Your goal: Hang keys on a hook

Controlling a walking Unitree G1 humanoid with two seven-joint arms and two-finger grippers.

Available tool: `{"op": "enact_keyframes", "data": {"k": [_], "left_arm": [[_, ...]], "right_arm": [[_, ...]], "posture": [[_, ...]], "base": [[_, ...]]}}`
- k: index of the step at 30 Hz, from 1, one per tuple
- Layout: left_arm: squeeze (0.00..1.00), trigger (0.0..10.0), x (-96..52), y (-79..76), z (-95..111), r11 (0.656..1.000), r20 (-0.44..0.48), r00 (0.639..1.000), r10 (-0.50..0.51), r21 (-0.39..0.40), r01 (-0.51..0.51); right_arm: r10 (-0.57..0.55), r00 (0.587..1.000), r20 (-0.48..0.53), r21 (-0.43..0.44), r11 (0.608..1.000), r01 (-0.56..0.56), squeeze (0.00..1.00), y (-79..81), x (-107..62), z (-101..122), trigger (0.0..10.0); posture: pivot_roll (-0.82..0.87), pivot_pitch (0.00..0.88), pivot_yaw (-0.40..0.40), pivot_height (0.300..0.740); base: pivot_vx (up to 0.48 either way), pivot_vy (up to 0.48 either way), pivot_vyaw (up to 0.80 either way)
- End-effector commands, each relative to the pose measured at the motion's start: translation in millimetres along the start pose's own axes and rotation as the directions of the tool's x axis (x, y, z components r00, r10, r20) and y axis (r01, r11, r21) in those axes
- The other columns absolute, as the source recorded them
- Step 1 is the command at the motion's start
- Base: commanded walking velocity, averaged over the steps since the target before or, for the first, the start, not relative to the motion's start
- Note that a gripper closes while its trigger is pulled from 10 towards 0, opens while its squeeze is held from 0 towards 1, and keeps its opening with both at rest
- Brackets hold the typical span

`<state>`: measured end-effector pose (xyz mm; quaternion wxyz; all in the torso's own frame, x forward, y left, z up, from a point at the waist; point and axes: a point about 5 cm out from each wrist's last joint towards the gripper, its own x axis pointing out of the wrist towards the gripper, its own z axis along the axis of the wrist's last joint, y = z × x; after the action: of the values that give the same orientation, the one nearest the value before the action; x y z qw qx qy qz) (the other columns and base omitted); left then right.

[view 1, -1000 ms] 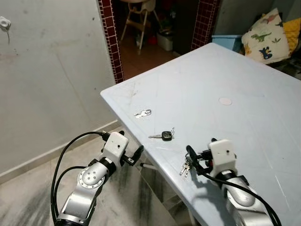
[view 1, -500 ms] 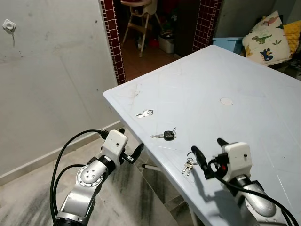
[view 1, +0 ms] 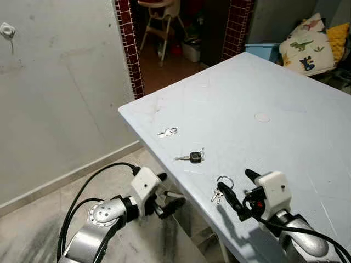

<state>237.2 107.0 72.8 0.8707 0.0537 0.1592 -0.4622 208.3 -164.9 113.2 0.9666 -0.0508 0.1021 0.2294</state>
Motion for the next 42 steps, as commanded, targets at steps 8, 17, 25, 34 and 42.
{"op": "enact_keyframes", "data": {"k": [8, 17, 25, 34, 42], "left_arm": [[0.00, 10.0, 2.0, 5.9, 12.1, 0.999, -0.002, 1.000, -0.018, 0.047, 0.018], [0.00, 10.0, 6.2, 10.5, 20.7, 0.999, 0.025, 1.000, 0.002, 0.054, -0.004], [0.00, 10.0, 10.8, 12.7, 24.4, 0.998, 0.037, 0.999, 0.005, 0.064, -0.007], [0.00, 10.0, 13.0, 9.6, 25.9, 0.998, 0.045, 0.999, -0.012, 0.057, 0.009], [0.00, 10.0, 13.5, 3.8, 23.0, 0.997, 0.026, 0.999, -0.047, 0.070, 0.045]], "right_arm": [[0.059, 0.992, -0.109, -0.020, 0.998, -0.061, 0.00, 8.5, 19.4, -13.3, 10.0], [-0.019, 0.978, -0.208, -0.074, 0.997, 0.004, 0.00, -3.8, 18.7, -29.3, 0.0], [-0.045, 0.971, -0.236, -0.119, 0.993, 0.017, 0.00, -6.9, 20.6, -34.1, 0.0], [-0.024, 0.969, -0.245, -0.114, 0.994, -0.004, 0.00, -1.3, 23.7, -38.2, 0.0], [-0.017, 0.965, -0.261, -0.106, 0.994, -0.011, 0.00, 1.2, 24.3, -41.8, 0.0]], "posture": [[0.03, 0.000, 0.003, 0.740], [0.03, 0.000, 0.001, 0.740], [0.03, 0.000, -0.001, 0.740], [0.03, 0.000, -0.005, 0.740], [0.03, 0.000, -0.001, 0.740]], "base": [[0.000, 0.000, 0.00], [0.000, 0.000, 0.00], [0.000, 0.000, 0.00], [0.000, 0.000, 0.00], [0.000, 0.000, 0.00]]}}
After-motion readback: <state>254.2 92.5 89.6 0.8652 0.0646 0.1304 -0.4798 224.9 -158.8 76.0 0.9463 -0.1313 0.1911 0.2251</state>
